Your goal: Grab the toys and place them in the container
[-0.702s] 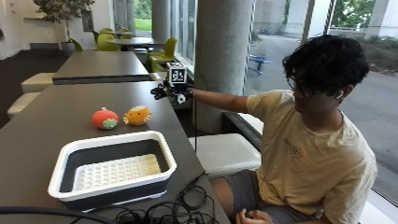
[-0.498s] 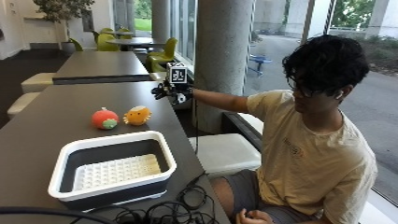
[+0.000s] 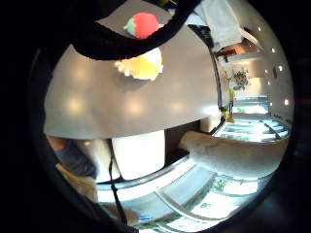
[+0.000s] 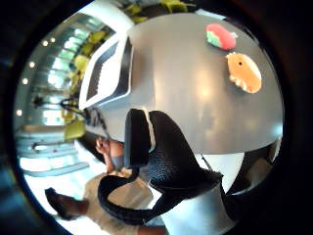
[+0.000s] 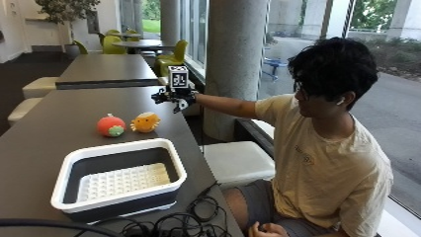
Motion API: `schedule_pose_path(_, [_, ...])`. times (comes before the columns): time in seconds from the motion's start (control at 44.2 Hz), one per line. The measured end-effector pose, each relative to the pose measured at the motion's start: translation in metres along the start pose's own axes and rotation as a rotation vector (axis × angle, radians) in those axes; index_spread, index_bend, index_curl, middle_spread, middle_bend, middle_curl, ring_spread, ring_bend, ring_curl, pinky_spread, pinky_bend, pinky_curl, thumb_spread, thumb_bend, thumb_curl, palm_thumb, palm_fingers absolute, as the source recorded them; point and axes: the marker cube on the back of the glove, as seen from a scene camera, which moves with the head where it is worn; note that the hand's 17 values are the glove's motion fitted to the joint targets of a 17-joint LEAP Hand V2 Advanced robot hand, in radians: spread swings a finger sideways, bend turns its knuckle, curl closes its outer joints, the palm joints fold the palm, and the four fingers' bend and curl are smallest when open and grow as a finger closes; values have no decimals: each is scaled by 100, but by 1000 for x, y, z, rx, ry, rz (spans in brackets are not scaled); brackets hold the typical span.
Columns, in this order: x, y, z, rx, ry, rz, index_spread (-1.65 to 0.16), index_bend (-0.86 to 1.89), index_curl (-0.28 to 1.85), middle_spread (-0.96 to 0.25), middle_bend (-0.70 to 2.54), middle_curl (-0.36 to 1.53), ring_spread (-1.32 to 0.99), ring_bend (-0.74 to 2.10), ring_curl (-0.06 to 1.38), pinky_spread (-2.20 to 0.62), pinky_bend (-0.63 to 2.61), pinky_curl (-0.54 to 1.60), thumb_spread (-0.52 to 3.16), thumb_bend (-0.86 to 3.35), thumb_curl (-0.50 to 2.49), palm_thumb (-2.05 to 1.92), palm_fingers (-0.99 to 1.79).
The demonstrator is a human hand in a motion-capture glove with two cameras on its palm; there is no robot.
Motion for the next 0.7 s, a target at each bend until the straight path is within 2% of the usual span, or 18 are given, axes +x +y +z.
schedule_pose_path(0.113, [3, -37, 7, 4, -92, -41, -29, 15, 27, -9, 13, 15, -9, 19, 13, -1, 77, 30, 123, -6, 7, -9, -13])
schedule_pose_path(0.181, [8, -59, 12, -9, -133, 12, -28, 13, 27, -8, 13, 15, -9, 20, 14, -1, 79, 31, 123, -6, 8, -8, -14])
schedule_pose_path(0.249, [16, -83, 17, -33, -98, 46, -28, 7, 25, -8, 13, 16, -9, 22, 16, 0, 83, 32, 124, -4, 9, -6, -17])
schedule_pose_path(0.408, [44, -149, 38, -69, -55, -5, -27, -3, 17, -8, 14, 18, -9, 28, 20, 0, 94, 36, 126, -3, 12, -3, -25])
schedule_pose_path(0.702, [65, -242, 75, -169, -78, 176, -26, -6, 7, -5, 12, 19, -8, 33, 25, 1, 109, 40, 125, -1, 19, 3, -37])
